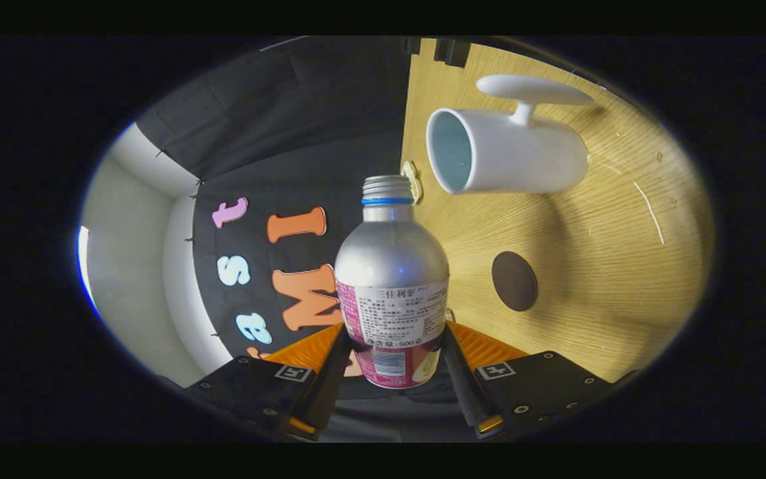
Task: Take the bottle from table, then pour the juice into the cup, finally place the bottle on the coaster
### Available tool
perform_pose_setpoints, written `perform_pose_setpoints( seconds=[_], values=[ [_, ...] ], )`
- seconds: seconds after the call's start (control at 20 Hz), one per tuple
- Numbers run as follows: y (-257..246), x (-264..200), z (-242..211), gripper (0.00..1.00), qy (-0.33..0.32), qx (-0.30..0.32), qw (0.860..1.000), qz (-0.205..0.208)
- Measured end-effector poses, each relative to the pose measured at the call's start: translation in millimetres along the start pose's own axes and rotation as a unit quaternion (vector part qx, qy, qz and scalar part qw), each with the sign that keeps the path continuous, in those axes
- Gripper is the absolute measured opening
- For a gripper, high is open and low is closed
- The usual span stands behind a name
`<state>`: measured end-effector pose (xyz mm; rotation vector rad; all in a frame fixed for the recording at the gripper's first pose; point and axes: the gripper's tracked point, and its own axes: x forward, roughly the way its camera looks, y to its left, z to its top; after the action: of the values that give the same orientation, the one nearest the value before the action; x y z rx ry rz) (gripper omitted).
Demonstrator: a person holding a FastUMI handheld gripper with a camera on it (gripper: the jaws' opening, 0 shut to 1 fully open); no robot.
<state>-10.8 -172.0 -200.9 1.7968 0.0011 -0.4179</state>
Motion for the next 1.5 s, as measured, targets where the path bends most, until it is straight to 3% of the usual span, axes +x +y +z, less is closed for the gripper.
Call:
perform_pose_setpoints(
  seconds=[0.4, 1.5],
  values=[
    [5.8, 6.4, 7.5, 0.75, -0.006, 0.048, 0.999, -0.002],
    [33.3, 11.1, 16.9, 0.75, -0.019, 0.089, 0.996, 0.011]
  ],
)
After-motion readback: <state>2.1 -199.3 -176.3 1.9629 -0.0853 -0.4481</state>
